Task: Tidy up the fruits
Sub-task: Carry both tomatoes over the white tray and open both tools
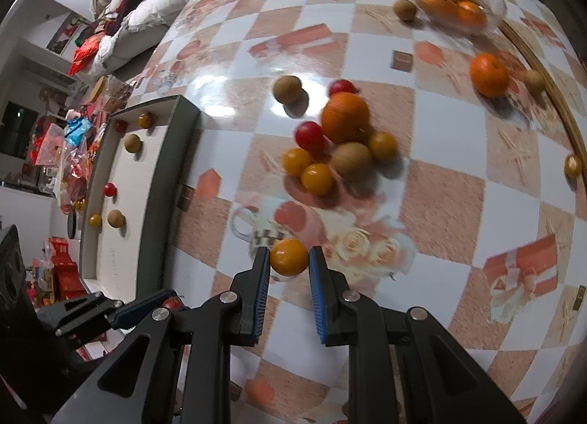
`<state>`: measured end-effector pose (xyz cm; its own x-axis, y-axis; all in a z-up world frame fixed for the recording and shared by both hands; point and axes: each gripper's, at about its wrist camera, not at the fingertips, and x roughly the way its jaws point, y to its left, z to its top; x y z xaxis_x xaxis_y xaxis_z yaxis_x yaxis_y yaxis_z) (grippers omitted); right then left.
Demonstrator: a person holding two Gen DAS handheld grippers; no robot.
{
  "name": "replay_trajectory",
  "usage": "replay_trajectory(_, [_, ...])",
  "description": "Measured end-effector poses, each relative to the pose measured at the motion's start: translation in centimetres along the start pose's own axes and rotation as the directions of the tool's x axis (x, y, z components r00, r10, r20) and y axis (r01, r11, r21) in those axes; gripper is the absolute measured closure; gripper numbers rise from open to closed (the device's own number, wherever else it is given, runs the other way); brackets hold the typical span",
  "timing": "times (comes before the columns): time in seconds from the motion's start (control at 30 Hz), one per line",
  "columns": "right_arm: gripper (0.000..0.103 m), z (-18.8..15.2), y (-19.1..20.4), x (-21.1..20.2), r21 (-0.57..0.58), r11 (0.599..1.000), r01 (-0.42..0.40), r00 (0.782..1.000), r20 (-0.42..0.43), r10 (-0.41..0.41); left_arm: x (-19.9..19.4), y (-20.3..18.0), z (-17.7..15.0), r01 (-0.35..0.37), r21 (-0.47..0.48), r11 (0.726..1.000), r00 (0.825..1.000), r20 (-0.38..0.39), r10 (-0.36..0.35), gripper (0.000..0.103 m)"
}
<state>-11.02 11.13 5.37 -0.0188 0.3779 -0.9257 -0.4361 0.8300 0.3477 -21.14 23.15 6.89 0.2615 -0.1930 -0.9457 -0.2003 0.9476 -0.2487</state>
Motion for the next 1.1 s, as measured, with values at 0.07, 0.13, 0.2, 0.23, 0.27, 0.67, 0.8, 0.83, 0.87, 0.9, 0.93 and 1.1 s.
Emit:
replay_trajectory(0.07, [0.08,0.4,0.8,0.1,-0.016,1.0,-0.004,1.0,0.0,0.004,-0.6,1.0,0.0,-0.007,-0.018,1.0,1.0,0.015,0.007,0.084])
replay_trajectory(0.13, [0.08,0.7,1.8,0.2,-0.035,0.999,-0.007,1.0,-0.001,0.007,-1.3,2.2,0.0,-0.014,-0.037,0.999,0.999,0.028,0.015,0.084])
replay_trajectory(0.2, [0.08,1.1,2.8,0.4,-0.056,0.998,-0.011,1.0,-0.003,0.011,-1.9,3.3,0.0,-0.023,-0.057,0.998,0.999,0.041,0.025,0.084])
replay_trajectory(0.23, [0.08,1.3,3.3,0.5,-0.068,0.998,-0.014,1.0,-0.004,0.014,-2.3,4.0,0.0,-0.029,-0.07,0.997,0.998,0.05,0.033,0.084])
replay_trajectory(0.27, [0.08,1.5,3.8,0.6,-0.078,0.997,-0.017,1.0,-0.006,0.016,-2.6,4.5,-0.1,-0.034,-0.079,0.996,0.998,0.055,0.038,0.084])
replay_trajectory(0.67, [0.08,3.6,12.0,3.3,-0.218,0.974,-0.061,0.998,-0.045,0.053,-4.9,13.0,-1.7,-0.118,-0.25,0.961,0.985,0.092,0.145,0.084])
replay_trajectory(0.8, [0.08,4.3,14.7,4.8,-0.259,0.963,-0.077,0.996,-0.063,0.063,-5.0,15.6,-2.2,-0.156,-0.3,0.941,0.977,0.092,0.191,0.084])
replay_trajectory(0.83, [0.08,4.4,15.4,5.2,-0.268,0.96,-0.08,0.996,-0.068,0.064,-5.0,16.3,-2.3,-0.165,-0.314,0.935,0.976,0.087,0.201,0.084])
replay_trajectory(0.87, [0.08,4.6,15.9,5.6,-0.278,0.957,-0.081,0.995,-0.073,0.063,-4.8,16.8,-2.4,-0.169,-0.324,0.931,0.975,0.084,0.206,0.084])
replay_trajectory(0.9, [0.08,4.7,16.4,6.0,-0.288,0.954,-0.079,0.995,-0.076,0.059,-4.7,17.2,-2.5,-0.174,-0.331,0.928,0.974,0.08,0.211,0.083])
replay_trajectory(0.93, [0.08,4.9,17.0,6.5,-0.299,0.951,-0.075,0.995,-0.08,0.054,-4.4,17.7,-2.6,-0.187,-0.338,0.922,0.972,0.074,0.224,0.083])
replay_trajectory(1.1, [0.08,5.6,18.2,8.6,-0.321,0.946,-0.043,0.996,-0.094,0.014,-3.0,19.1,-2.6,-0.214,-0.343,0.915,0.969,0.041,0.242,0.084])
